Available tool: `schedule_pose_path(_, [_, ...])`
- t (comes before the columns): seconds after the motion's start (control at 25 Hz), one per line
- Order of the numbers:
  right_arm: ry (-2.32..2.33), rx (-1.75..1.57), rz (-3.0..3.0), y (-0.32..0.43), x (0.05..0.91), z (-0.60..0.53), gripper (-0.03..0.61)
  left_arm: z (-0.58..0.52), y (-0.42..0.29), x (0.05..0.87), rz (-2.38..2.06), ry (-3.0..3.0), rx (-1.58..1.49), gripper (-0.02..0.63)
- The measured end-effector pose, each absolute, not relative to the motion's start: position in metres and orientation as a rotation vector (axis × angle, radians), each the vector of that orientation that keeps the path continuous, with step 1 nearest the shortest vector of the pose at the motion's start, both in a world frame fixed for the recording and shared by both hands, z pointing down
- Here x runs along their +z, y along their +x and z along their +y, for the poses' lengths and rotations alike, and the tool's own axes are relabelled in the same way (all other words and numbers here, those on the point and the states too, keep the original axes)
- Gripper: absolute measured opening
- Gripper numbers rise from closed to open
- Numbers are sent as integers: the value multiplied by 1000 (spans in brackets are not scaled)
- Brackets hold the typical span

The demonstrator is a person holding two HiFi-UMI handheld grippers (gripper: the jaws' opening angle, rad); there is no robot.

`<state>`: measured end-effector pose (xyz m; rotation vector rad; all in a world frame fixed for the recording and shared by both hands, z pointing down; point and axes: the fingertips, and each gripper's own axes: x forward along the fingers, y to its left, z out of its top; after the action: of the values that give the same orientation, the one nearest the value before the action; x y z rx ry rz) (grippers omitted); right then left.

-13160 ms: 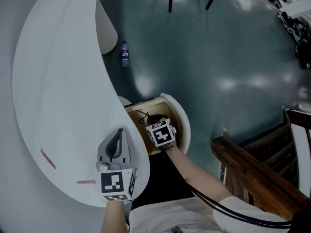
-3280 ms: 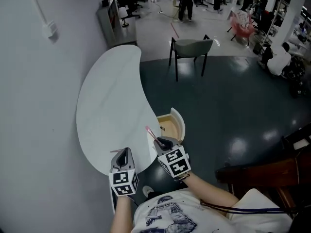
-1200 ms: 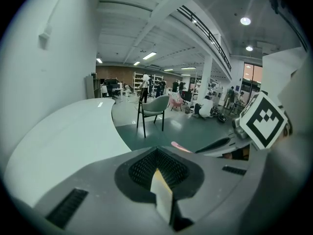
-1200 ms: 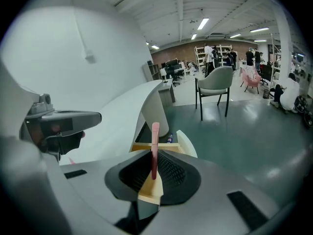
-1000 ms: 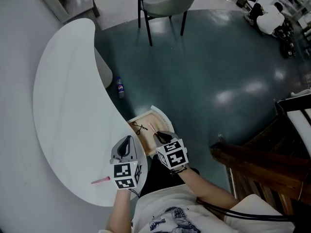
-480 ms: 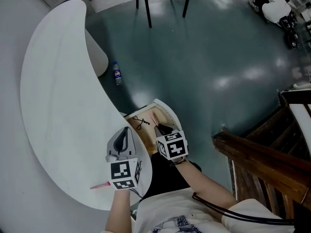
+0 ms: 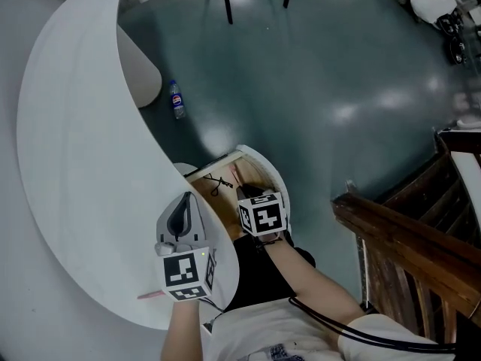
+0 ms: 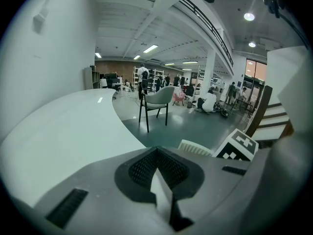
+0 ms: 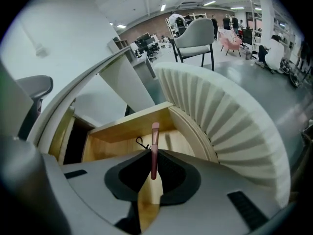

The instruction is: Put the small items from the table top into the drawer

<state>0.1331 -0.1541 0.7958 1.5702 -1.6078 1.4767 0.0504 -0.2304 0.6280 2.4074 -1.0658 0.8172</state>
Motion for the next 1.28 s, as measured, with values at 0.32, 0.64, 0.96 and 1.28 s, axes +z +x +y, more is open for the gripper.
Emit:
schedule_pose_path(0.32, [1568,1506,-1539,133,829,-161,55,-228,51,633,-1033,2417,873,20])
schedule_pose_path(0.64, [1576,1499,-1503,137,848,-163,55,-230,53,637,-1021,2416,910,20])
schedule_pose_path(0.96, [1564,1493,-1482,136,864,-164,55,-231,54,636,-1025,2416,894,20])
schedule_pose_path(1.28, [1543,1461,-1465,137,872,-162,57,-230,54,634,-1000,2414,891,20])
